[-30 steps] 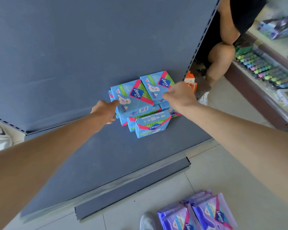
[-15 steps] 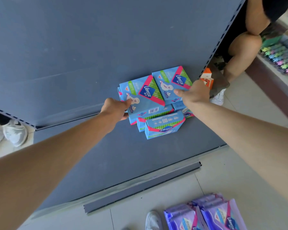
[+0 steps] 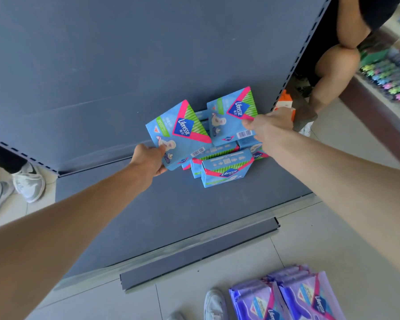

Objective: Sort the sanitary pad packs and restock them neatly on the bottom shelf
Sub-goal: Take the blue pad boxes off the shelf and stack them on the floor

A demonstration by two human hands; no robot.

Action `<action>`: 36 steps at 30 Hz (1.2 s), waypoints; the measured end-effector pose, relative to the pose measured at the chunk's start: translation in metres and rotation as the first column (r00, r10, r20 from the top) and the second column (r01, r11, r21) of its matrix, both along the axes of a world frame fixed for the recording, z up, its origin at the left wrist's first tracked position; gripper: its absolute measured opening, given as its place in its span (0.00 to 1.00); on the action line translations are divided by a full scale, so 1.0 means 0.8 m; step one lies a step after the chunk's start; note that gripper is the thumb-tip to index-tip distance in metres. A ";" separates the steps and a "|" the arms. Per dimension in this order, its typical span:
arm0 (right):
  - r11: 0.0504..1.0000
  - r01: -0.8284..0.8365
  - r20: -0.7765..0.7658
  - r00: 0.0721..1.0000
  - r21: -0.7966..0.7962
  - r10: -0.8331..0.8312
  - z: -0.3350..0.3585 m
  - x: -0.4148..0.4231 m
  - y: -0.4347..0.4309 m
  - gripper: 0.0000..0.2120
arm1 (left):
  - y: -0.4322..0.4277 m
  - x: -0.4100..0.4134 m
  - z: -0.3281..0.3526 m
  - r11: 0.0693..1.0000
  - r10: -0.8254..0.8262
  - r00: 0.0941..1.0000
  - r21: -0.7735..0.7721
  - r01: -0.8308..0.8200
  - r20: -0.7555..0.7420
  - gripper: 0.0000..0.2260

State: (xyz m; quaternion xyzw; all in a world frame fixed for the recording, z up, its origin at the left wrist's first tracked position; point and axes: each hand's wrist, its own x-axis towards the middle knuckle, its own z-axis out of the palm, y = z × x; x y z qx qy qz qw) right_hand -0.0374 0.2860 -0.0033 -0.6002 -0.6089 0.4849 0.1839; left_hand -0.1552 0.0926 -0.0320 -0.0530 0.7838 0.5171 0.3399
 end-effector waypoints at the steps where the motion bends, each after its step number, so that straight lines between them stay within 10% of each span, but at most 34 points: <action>1: 0.999 0.002 -0.045 0.999 -0.049 -0.004 0.003 0.000 -0.004 0.22 | -0.002 0.001 0.003 1.000 0.002 1.000 0.015 -0.002 0.004 0.08; 22: 0.867 -0.215 -0.587 0.803 -0.450 -0.105 0.011 0.044 -0.038 0.04 | 0.044 0.059 0.044 0.966 -0.095 0.976 0.256 0.043 0.195 0.06; 28: 0.933 -0.209 -0.496 0.867 -0.293 0.038 0.011 0.039 -0.052 0.28 | 0.050 0.073 0.038 0.969 -0.105 0.984 0.237 0.069 0.145 0.06; 36: 0.951 -0.204 -0.467 0.881 -0.231 0.075 0.011 0.046 -0.040 0.19 | 0.042 0.074 0.046 0.958 -0.154 0.972 0.267 0.103 0.176 0.05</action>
